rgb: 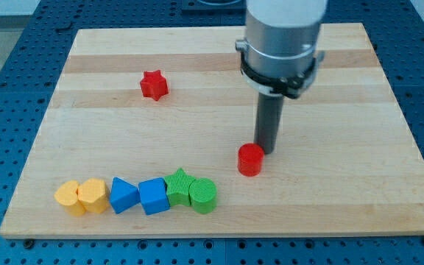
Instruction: Slide the red circle down and right
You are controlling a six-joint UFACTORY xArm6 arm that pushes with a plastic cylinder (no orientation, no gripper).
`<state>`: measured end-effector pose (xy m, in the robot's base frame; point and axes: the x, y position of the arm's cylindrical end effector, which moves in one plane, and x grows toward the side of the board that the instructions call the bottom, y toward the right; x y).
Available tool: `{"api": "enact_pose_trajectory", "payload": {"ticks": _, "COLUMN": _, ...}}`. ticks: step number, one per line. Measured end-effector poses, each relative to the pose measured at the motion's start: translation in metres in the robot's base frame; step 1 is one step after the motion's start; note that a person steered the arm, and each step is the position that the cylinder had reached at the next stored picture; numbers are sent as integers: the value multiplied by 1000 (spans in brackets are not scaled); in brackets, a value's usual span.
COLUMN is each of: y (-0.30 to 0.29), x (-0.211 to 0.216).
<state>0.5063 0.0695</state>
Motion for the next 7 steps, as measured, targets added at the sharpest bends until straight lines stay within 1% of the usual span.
{"api": "enact_pose_trajectory", "payload": {"ticks": 1, "y": 14, "x": 22}}
{"api": "enact_pose_trajectory", "payload": {"ticks": 2, "y": 21, "x": 23}}
{"api": "enact_pose_trajectory", "payload": {"ticks": 3, "y": 21, "x": 13}}
{"api": "enact_pose_trajectory", "payload": {"ticks": 4, "y": 21, "x": -6}}
{"api": "enact_pose_trajectory", "payload": {"ticks": 5, "y": 5, "x": -19}}
{"api": "enact_pose_trajectory", "payload": {"ticks": 6, "y": -35, "x": -20}}
{"api": "enact_pose_trajectory", "payload": {"ticks": 7, "y": -57, "x": -10}}
